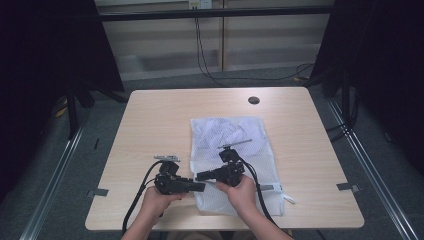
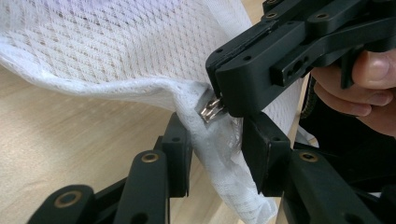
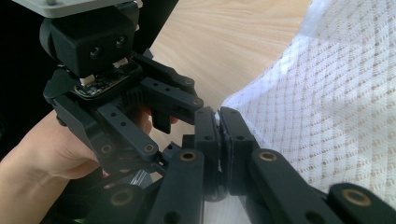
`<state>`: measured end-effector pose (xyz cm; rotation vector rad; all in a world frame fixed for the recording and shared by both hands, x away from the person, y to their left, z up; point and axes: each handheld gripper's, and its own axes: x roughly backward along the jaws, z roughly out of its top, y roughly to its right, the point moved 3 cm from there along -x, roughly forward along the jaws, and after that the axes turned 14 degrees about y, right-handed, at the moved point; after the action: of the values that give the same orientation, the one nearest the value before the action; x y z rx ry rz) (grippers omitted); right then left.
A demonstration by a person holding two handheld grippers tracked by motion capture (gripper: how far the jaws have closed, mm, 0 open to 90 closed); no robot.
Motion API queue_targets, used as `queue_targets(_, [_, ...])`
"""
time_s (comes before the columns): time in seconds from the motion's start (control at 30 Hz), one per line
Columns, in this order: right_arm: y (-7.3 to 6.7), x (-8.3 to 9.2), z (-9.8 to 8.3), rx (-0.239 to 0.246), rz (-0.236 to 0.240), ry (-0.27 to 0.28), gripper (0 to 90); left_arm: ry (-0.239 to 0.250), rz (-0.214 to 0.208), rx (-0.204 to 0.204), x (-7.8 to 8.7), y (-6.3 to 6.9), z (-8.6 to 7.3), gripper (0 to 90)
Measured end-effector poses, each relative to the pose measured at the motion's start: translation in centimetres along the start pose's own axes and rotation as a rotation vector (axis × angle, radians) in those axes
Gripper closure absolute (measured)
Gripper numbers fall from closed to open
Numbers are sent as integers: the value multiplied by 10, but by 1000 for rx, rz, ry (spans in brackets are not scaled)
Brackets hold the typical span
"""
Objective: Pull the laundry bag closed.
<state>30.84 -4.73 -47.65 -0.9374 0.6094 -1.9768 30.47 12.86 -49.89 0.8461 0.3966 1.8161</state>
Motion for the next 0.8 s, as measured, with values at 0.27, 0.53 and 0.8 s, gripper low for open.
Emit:
queue_targets(0.27, [-1,0,1,3,2,1,866,1,11,5,-4,1,0,667])
queue_targets(0.53, [-1,2,1,2,5,3,866,-5,34,12,-2,-1,1,796])
queue_targets(0.8, [-1,3,1,0,2,2,866,-14,36,48,0,-1,1,862])
